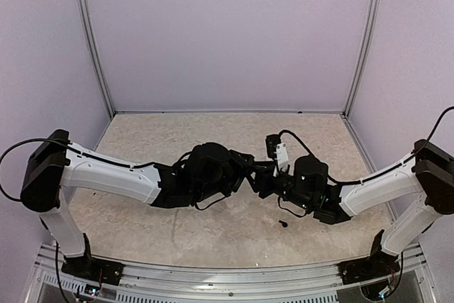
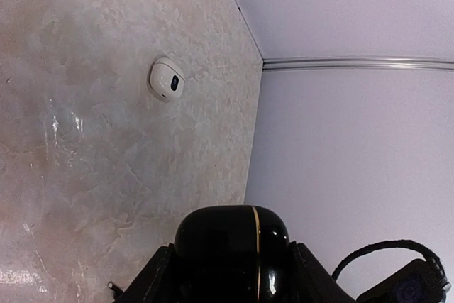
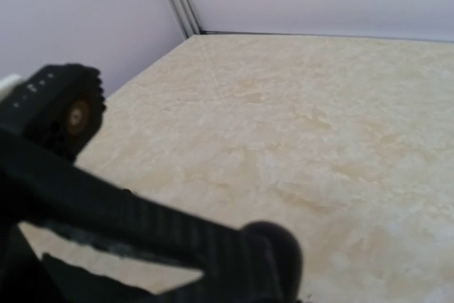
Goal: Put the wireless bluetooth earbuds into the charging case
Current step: Pass from the left arm to the right, then pass from the right arm to the left
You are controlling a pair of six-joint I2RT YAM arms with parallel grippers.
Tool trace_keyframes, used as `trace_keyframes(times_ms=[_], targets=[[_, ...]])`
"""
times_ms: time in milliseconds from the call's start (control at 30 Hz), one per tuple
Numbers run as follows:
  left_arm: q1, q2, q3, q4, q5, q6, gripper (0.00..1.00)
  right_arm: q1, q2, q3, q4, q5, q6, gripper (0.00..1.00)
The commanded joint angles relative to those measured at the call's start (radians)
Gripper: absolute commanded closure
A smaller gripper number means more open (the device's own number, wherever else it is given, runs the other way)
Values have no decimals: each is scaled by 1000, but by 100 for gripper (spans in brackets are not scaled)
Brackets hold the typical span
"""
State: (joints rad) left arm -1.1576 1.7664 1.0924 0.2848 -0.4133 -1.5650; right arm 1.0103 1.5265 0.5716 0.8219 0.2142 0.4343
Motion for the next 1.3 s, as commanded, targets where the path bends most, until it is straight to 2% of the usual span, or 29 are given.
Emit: trace_keyframes(times_ms=[0,167,367,433,500,567,633,700,833,1067,1167,1267], targets=[[-22,-30,-29,86,14,13,51,-7,14,10,21,91,-4,65],[-28,-44,-48,110,5,50,46,-7,-6,6,21,82,-32,78],[-29,-106,-105,134,-42,117,29,-11,-83,-26,4,57,-48,85],[-28,-140,-131,140,-58,157,19,-16,-128,-39,-17,50,-60,85],[-27,-184,-152,114,-88,236,2,-28,-182,-48,-70,24,-77,85],[-25,-256,-177,90,-125,393,1,-48,-247,-51,-146,-26,-89,85],[-23,-328,-211,95,-141,614,1,-71,-327,-52,-237,-96,-107,85],[-24,-401,-236,88,-135,868,1,-99,-405,-45,-333,-187,-130,85],[-26,-520,-291,57,-72,1259,1,-141,-529,0,-556,-349,-178,86],[-54,-637,-371,72,139,1654,1,-153,-578,96,-751,-617,-231,87],[-114,-633,-349,27,148,1824,1,-153,-549,126,-782,-761,-234,88],[-200,-601,-331,-12,95,1987,3,-153,-505,150,-791,-889,-224,90]])
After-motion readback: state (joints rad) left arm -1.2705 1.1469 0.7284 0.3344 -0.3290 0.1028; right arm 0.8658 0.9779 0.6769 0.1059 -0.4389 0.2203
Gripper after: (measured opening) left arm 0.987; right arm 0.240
